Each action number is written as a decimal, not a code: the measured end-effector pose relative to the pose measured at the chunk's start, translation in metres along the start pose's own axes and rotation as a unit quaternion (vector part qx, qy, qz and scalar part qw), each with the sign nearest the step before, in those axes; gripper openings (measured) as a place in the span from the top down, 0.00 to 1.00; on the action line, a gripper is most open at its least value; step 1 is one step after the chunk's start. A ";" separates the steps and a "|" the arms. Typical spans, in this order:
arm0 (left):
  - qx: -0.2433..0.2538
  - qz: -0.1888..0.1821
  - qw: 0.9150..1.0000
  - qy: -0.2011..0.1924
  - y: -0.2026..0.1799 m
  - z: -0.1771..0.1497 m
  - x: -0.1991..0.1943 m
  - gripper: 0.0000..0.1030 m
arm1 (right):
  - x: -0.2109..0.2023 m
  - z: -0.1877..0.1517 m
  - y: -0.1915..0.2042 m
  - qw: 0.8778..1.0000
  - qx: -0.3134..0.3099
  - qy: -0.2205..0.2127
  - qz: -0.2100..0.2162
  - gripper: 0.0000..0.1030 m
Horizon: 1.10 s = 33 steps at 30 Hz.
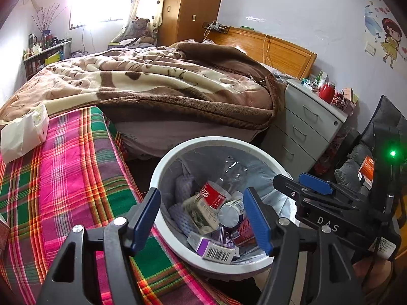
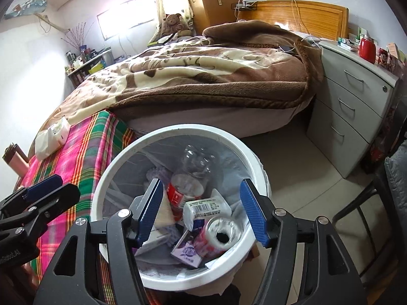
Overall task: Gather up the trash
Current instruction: 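Move both open tools back over the bed toward the milk carton and paper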
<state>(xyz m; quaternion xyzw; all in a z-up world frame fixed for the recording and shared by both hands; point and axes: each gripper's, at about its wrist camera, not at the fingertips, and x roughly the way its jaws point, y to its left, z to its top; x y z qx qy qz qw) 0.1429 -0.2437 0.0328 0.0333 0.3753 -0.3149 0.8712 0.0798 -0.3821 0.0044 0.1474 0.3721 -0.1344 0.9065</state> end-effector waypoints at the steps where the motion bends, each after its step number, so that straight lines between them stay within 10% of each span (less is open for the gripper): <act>1: -0.001 0.000 1.000 -0.002 0.001 -0.001 -0.002 0.33 | -0.001 -0.001 0.001 1.000 0.000 -0.002 0.002 0.37; 33: -0.057 0.073 0.994 -0.064 0.086 -0.039 -0.084 0.32 | -0.027 -0.019 0.080 0.995 -0.055 -0.045 0.067 0.37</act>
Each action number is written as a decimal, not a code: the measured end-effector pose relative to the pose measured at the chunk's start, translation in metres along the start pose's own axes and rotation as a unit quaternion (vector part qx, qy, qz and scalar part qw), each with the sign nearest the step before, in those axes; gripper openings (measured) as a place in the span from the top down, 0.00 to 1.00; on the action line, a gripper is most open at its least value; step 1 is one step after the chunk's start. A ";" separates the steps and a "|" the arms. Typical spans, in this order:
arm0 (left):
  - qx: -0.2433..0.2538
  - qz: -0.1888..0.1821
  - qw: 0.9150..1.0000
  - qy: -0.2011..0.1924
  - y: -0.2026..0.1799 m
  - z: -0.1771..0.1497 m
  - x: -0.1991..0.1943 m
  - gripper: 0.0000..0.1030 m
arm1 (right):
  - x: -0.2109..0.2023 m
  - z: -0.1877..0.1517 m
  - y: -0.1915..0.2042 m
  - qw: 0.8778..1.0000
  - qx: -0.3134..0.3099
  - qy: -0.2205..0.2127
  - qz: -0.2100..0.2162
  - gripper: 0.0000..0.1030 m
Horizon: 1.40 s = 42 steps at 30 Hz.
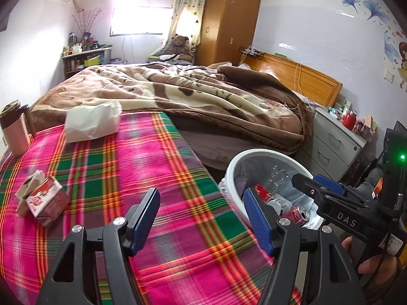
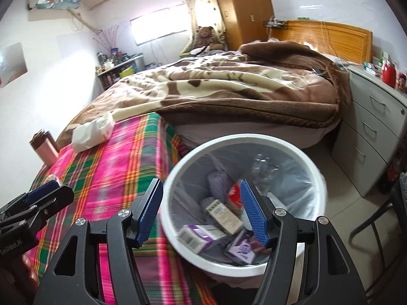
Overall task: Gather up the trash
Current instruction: 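Move both open tools back over the bed toward the milk carton and paper, then grasp the pink strawberry milk carton with the right tool while the left tool reaches the crumpled paper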
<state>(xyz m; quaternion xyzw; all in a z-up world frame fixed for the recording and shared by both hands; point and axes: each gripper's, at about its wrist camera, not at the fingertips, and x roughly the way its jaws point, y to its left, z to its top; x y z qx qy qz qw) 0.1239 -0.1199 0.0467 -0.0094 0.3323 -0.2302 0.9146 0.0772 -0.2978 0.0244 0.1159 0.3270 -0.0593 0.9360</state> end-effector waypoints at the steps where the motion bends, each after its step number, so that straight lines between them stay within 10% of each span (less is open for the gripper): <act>1: -0.002 0.004 1.000 -0.001 0.004 -0.001 -0.002 0.32 | 0.000 -0.001 0.004 1.000 -0.003 0.000 0.004 0.37; 42: -0.118 0.152 0.981 0.006 0.216 -0.044 -0.057 0.30 | 0.057 -0.024 0.181 0.981 -0.113 0.073 0.142 0.37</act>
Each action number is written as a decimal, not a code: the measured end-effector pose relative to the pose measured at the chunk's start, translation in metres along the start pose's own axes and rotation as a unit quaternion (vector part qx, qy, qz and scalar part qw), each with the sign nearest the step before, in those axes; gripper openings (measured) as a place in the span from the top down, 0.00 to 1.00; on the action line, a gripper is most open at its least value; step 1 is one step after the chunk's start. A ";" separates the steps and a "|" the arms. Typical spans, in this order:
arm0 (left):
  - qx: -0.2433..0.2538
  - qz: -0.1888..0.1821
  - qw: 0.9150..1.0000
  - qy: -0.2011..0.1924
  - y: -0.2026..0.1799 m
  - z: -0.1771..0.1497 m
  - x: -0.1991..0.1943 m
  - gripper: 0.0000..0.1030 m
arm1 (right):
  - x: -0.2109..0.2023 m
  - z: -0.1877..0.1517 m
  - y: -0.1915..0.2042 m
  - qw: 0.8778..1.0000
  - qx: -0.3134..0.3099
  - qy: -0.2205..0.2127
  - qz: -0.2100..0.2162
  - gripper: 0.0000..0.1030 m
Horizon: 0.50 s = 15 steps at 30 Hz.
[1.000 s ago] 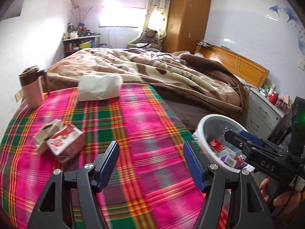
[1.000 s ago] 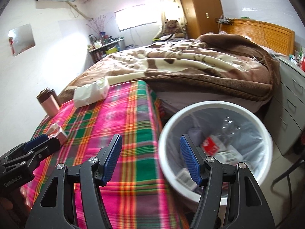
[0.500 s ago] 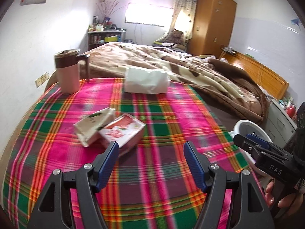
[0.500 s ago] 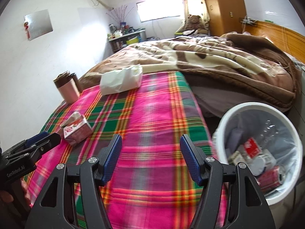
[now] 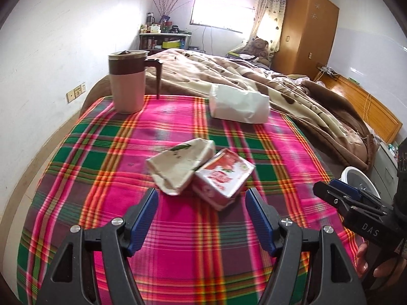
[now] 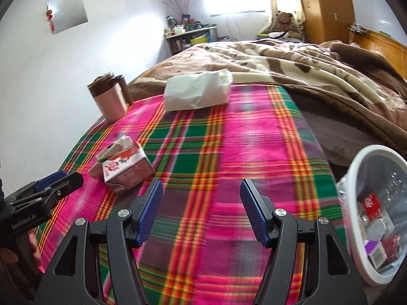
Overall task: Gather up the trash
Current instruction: 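Grasp the pink strawberry milk carton with the right tool while the left tool reaches the crumpled paper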
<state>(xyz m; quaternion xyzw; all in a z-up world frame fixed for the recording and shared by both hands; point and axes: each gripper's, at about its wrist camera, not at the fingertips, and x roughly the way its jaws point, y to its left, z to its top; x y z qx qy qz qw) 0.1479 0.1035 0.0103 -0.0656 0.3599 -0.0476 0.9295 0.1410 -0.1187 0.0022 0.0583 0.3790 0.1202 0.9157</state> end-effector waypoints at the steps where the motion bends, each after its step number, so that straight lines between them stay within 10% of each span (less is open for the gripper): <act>1: -0.002 0.004 1.000 0.001 0.004 0.000 0.000 0.30 | 0.004 0.000 0.004 1.000 -0.002 0.005 0.004 0.37; 15: -0.016 0.026 0.999 0.012 0.049 0.001 0.003 0.30 | 0.040 -0.001 0.070 0.996 -0.067 0.033 0.044 0.30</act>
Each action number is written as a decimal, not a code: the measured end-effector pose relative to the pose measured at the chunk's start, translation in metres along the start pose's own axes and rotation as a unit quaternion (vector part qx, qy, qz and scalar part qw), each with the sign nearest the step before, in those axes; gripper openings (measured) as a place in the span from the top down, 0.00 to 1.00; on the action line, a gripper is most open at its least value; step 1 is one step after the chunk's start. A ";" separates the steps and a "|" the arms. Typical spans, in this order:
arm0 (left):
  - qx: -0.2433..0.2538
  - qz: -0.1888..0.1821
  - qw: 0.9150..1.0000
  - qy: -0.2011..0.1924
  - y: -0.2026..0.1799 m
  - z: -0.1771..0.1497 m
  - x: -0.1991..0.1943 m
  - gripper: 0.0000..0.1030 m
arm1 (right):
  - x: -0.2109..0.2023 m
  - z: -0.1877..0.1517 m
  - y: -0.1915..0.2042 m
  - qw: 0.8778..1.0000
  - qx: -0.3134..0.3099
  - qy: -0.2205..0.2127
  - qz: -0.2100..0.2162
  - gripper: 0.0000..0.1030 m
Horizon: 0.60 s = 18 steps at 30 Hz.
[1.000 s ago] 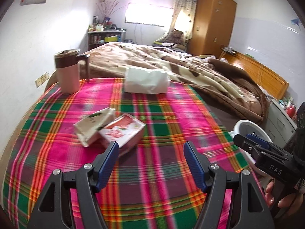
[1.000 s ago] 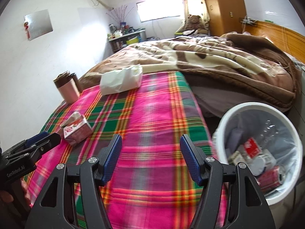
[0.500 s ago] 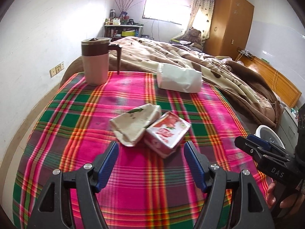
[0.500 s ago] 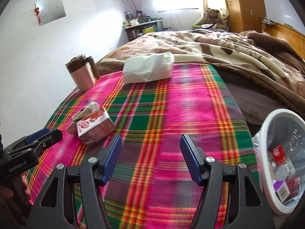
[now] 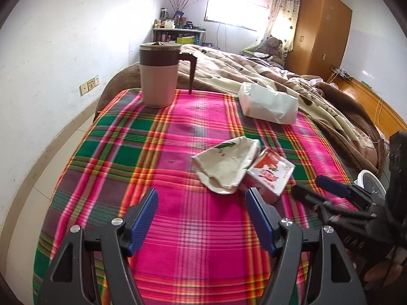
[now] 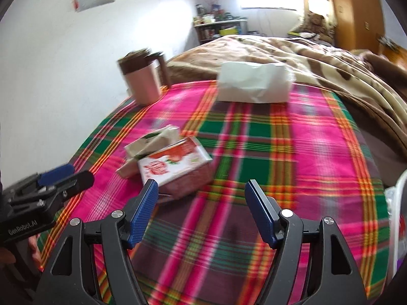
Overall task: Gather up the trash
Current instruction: 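Grasp the pink strawberry milk carton with the right tool while the left tool reaches the crumpled paper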
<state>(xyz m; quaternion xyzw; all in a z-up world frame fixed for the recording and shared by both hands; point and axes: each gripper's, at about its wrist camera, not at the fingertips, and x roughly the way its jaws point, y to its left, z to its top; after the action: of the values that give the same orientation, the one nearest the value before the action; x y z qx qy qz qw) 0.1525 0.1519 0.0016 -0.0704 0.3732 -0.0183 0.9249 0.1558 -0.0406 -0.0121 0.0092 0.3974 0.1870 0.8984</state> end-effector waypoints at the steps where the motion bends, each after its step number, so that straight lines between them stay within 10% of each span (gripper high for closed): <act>1: -0.001 0.000 1.000 0.001 0.002 0.000 0.001 0.30 | 0.004 0.001 0.003 1.000 -0.005 0.005 -0.003 0.30; 7: -0.001 -0.012 1.000 0.009 0.007 0.002 0.010 0.30 | 0.019 0.003 0.016 0.998 -0.038 0.022 -0.038 0.30; 18: 0.009 -0.038 0.999 0.025 0.001 0.013 0.029 0.26 | 0.021 0.017 -0.050 0.990 0.082 0.017 -0.118 0.30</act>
<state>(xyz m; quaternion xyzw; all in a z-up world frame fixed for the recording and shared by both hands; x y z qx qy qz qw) 0.1828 0.1518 -0.0092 -0.0760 0.3930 -0.0580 0.9146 0.1972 -0.0779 -0.0238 0.0328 0.4248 0.0470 0.9035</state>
